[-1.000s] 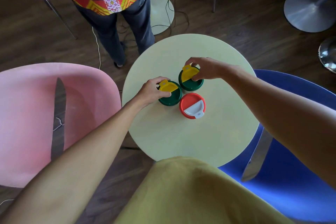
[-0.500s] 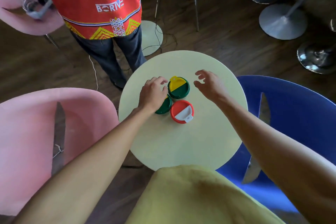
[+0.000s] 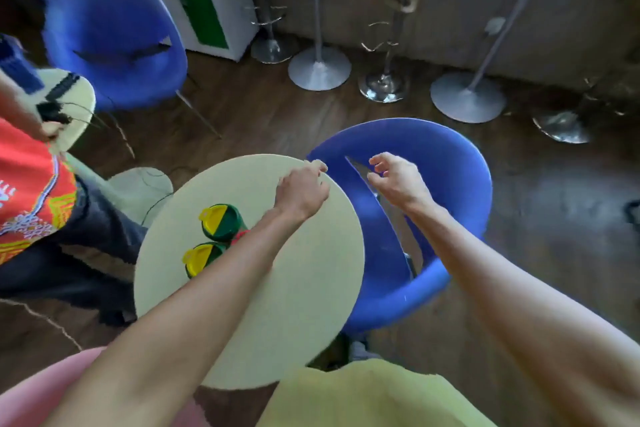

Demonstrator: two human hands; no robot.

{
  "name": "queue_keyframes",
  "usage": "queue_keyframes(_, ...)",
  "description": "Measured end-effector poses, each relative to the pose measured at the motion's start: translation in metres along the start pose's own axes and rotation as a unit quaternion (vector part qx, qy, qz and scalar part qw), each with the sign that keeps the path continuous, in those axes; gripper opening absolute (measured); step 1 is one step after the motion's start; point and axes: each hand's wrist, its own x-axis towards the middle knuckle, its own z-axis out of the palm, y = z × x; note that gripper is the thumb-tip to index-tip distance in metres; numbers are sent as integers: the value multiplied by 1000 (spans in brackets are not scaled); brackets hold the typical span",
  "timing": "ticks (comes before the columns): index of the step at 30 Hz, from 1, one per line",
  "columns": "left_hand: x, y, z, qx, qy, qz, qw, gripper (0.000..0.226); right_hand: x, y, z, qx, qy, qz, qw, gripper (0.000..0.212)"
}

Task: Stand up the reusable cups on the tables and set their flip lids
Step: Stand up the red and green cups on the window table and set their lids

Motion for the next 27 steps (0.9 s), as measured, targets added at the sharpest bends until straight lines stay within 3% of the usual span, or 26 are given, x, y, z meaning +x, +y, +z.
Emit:
queue_keyframes(6,21,119,32,15,-39,127,991,34,-32,69,-96,50,103,92,989,35)
queue_keyframes(13,56,267,78,35,-65,224,972,35,-28,154,-210,63,164,149,973,33)
queue_keyframes(20,128,435,112,25,-41,251,967,34,40,222,-365,52,200,104,973,33)
queue_keyframes(27,219,595,98,4,31,262,965,33,139,254,-519,30,215,53,975,36)
